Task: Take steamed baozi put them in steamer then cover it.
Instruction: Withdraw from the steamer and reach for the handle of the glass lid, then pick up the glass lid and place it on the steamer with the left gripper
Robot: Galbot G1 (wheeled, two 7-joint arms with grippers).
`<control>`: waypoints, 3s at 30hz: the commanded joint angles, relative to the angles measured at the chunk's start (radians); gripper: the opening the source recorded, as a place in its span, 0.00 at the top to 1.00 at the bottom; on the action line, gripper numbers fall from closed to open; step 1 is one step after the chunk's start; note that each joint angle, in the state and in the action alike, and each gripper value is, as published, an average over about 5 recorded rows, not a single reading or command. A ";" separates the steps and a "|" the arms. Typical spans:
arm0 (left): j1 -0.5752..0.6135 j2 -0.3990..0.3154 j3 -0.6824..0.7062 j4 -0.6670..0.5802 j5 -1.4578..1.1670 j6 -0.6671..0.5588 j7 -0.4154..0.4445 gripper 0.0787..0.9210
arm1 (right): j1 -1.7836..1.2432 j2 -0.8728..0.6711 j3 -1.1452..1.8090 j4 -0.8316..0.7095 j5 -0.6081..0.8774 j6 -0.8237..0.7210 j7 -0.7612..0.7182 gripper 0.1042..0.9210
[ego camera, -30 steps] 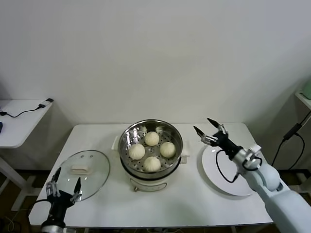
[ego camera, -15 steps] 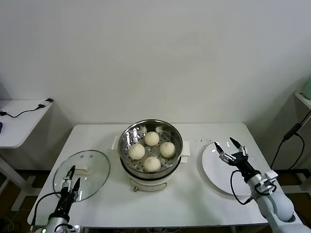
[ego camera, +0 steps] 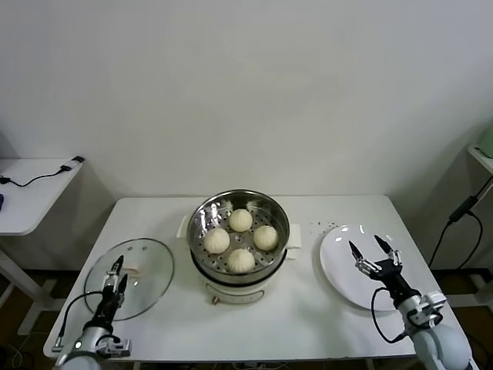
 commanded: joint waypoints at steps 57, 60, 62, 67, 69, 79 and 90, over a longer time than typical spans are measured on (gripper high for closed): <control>0.191 0.213 0.023 -0.496 -0.319 0.386 0.085 0.92 | 0.029 0.062 0.034 -0.118 -0.167 0.054 -0.043 0.12; 0.206 0.255 0.060 -0.596 -0.326 0.502 0.120 0.92 | 0.046 0.054 0.025 -0.131 -0.174 0.055 -0.041 0.12; 0.195 0.298 0.108 -0.649 -0.326 0.585 0.151 0.92 | 0.058 0.046 0.016 -0.140 -0.181 0.055 -0.039 0.12; 0.100 0.408 0.255 -0.674 -0.321 0.751 0.215 0.92 | 0.099 0.027 -0.009 -0.164 -0.195 0.054 -0.029 0.12; 0.055 0.441 0.331 -0.674 -0.327 0.815 0.235 0.92 | 0.114 0.020 -0.021 -0.174 -0.200 0.054 -0.027 0.12; -0.327 0.372 0.751 -0.654 -0.203 0.962 0.478 0.92 | 0.186 0.020 -0.064 -0.234 -0.228 0.054 -0.017 0.12; -0.416 0.059 0.960 -0.482 0.047 0.962 0.594 0.92 | 0.201 0.021 -0.062 -0.268 -0.234 0.063 -0.022 0.12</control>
